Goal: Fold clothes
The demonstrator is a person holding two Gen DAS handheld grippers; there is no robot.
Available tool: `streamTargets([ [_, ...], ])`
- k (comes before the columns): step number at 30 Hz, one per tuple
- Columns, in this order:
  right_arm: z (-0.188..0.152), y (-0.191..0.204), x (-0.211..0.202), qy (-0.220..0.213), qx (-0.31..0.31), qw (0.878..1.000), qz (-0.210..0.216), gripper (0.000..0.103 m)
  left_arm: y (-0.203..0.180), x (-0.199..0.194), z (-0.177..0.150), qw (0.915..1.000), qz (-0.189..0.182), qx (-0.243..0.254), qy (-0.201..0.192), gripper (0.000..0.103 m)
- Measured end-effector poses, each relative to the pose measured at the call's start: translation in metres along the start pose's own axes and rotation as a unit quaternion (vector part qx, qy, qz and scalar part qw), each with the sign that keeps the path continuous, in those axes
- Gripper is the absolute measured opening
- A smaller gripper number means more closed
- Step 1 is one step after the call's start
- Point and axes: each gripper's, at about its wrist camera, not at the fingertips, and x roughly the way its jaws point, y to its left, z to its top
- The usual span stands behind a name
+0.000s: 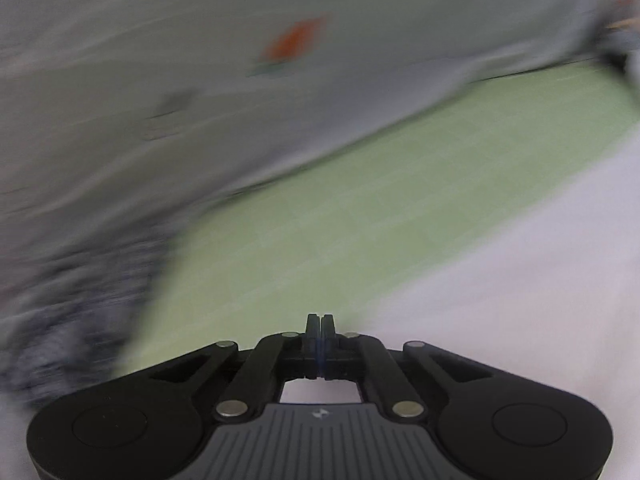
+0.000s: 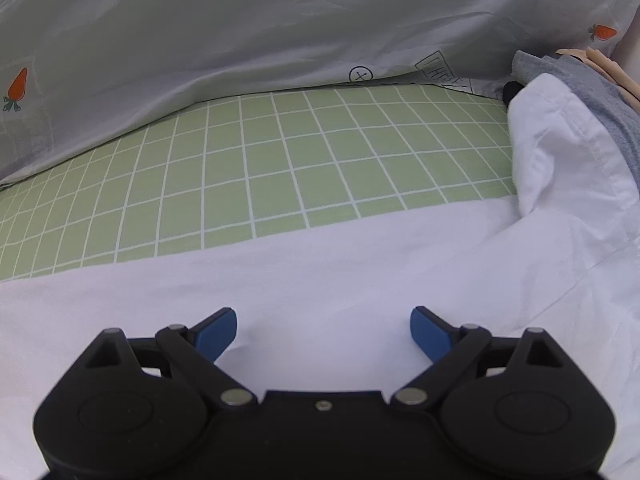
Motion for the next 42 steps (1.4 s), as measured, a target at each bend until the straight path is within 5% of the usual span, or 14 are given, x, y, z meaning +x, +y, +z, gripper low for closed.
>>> streamTargets([
  [2, 0.001, -0.002, 0.002, 0.001, 0.006, 1.000, 0.002, 0.095, 0.037, 0.010, -0.002, 0.9972, 0.040, -0.058, 0.025, 0.000],
  [5, 0.003, -0.006, 0.006, 0.002, 0.013, 1.000, 0.002, 0.095, 0.080, 0.007, -0.011, 0.9874, -0.031, -0.148, 0.049, 0.001],
  [7, 0.004, -0.009, 0.009, 0.003, 0.017, 1.000, -0.002, 0.095, 0.081, -0.003, -0.015, 0.9845, -0.077, -0.152, 0.041, 0.015],
  [10, 0.007, -0.011, 0.014, 0.003, 0.022, 1.000, -0.006, 0.095, 0.065, -0.014, -0.013, 0.9812, -0.134, -0.137, 0.023, 0.050],
  [12, 0.008, -0.011, 0.015, 0.003, 0.023, 1.000, -0.007, 0.095, 0.045, -0.018, -0.007, 0.9841, -0.150, -0.094, 0.010, 0.062],
  [18, 0.006, -0.012, 0.013, 0.003, 0.019, 1.000, -0.004, 0.095, -0.010, -0.009, 0.015, 0.9828, -0.184, 0.011, 0.000, 0.077],
  [23, 0.003, -0.016, 0.010, 0.002, 0.019, 1.000, -0.004, 0.095, -0.036, 0.008, 0.026, 0.9718, -0.230, 0.049, 0.023, 0.073],
  [24, 0.002, -0.017, 0.010, 0.002, 0.020, 1.000, -0.005, 0.095, -0.040, 0.009, 0.026, 0.9690, -0.238, 0.058, 0.029, 0.066],
  [25, 0.002, -0.017, 0.009, 0.001, 0.021, 1.000, -0.006, 0.095, -0.044, 0.007, 0.025, 0.9696, -0.231, 0.077, 0.021, 0.043],
  [27, 0.001, -0.018, 0.009, 0.002, 0.021, 1.000, -0.006, 0.095, -0.049, 0.004, 0.024, 0.9704, -0.226, 0.083, 0.021, 0.014],
  [28, 0.001, -0.018, 0.009, 0.002, 0.022, 1.000, -0.005, 0.095, -0.051, 0.002, 0.022, 0.9731, -0.216, 0.077, 0.023, 0.011],
  [33, 0.002, -0.017, 0.009, 0.001, 0.023, 1.000, -0.009, 0.095, -0.071, -0.026, 0.009, 0.9837, -0.128, 0.126, -0.018, 0.007],
  [37, 0.003, -0.019, 0.001, -0.004, 0.032, 0.999, -0.004, 0.095, -0.055, -0.039, 0.008, 0.9911, -0.059, 0.109, -0.047, 0.004],
  [42, 0.005, -0.020, -0.003, -0.009, 0.032, 0.999, -0.002, 0.095, -0.008, -0.025, 0.003, 0.9983, 0.007, 0.056, -0.016, 0.003],
])
